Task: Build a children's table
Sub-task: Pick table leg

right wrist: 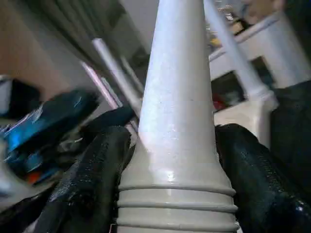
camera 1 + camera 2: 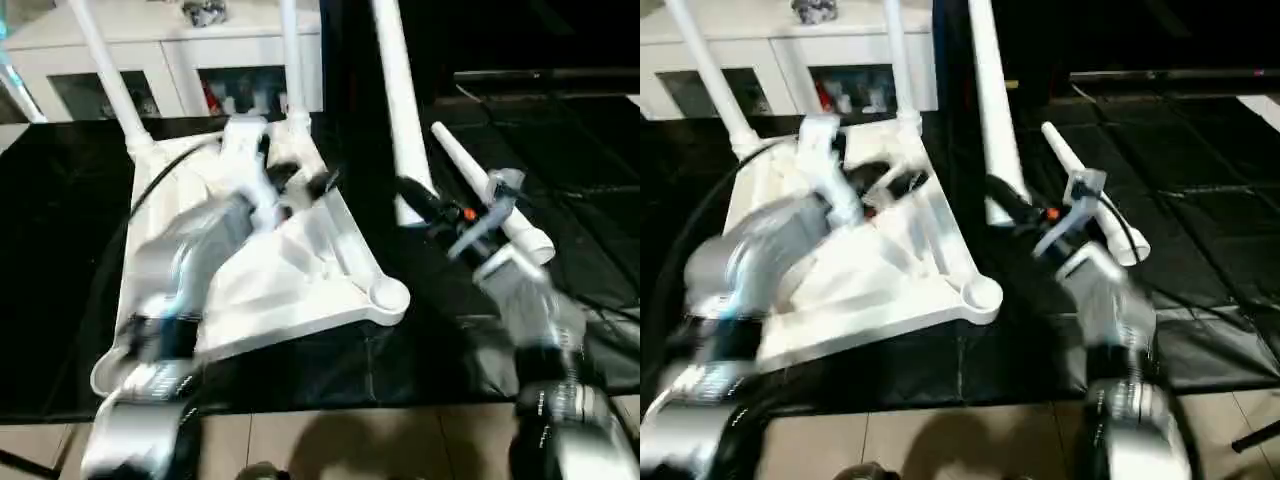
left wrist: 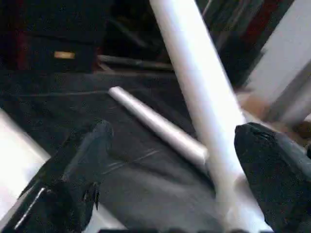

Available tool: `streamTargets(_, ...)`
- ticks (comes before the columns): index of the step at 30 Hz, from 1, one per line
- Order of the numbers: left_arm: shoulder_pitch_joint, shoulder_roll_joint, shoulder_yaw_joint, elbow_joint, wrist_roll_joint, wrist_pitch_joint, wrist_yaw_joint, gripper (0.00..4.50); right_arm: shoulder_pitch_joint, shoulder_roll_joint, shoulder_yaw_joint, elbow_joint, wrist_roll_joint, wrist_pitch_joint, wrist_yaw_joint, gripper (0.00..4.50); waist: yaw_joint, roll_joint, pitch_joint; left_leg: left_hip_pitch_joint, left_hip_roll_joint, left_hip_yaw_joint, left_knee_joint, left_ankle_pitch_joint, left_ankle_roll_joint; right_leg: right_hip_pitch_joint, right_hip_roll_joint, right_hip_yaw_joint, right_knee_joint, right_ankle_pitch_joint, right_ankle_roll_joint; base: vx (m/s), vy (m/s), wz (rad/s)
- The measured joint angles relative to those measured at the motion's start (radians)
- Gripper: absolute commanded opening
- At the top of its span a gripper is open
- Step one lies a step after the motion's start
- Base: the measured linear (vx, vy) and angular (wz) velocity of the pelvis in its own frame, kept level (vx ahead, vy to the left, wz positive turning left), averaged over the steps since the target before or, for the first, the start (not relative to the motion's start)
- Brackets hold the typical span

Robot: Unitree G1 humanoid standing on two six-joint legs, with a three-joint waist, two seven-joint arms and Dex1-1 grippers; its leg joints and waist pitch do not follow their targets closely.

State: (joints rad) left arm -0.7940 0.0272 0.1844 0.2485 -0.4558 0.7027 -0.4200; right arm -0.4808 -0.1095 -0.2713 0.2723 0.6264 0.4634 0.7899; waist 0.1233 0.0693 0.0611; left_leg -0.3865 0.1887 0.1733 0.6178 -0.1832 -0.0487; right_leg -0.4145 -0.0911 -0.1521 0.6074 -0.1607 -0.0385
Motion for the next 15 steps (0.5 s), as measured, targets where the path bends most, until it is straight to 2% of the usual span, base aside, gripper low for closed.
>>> streamTargets(5, -0.081, -0.051, 0.079, 0.077, -0.065, 0.018, 0.051, 4.50, 0.065, 0.001, 0.056, -0.110, 0.013, 0.050, 0.020, 2.68, -0.005, 0.000, 0.000, 0.000, 0.000, 0.000, 0.000, -0.001, -0.001, 0.001, 0.000, -0.001, -0.002, 0.001, 0.002, 0.000, 0.000, 0.00)
streamTargets(8, -0.118, -0.068, 0.094, 0.102, -0.096, 0.025, 0.063, 4.50, 0.089, -0.002, 0.103, -0.159, 0.008, 0.071, 0.021, 2.68, -0.008, 0.000, 0.000, -0.001, 0.000, -0.001, -0.001, -0.001, -0.001, 0.003, 0.000, -0.001, -0.008, 0.003, 0.004, 0.000, 0.000, 0.00)
streamTargets(9, -0.122, -0.072, 0.094, 0.106, -0.100, 0.027, 0.064, 4.21, 0.091, -0.005, 0.113, -0.165, 0.006, 0.076, 0.020, 2.68, -0.008, 0.000, 0.000, -0.001, 0.000, -0.001, -0.002, -0.001, -0.001, 0.003, 0.000, -0.001, -0.009, 0.003, 0.005, 0.000, 0.000, 0.00)
streamTargets(10, -0.123, -0.073, 0.094, 0.111, -0.101, 0.028, 0.065, 4.21, 0.091, -0.006, 0.119, -0.170, 0.002, 0.078, 0.018, 2.68, -0.008, 0.000, 0.000, -0.001, 0.000, -0.001, -0.002, -0.001, 0.000, 0.004, 0.000, -0.001, -0.010, 0.004, 0.005, 0.000, 0.000, 0.00)
streamTargets(15, -0.127, -0.095, 0.161, 0.161, -0.142, 0.029, 0.117, 3.94, 0.089, -0.032, 0.170, -0.183, -0.082, 0.061, -0.028, 2.68, -0.008, 0.000, 0.000, -0.002, -0.001, -0.001, -0.002, -0.002, 0.003, 0.006, 0.000, -0.001, -0.015, 0.005, 0.007, 0.000, 0.000, 0.00)
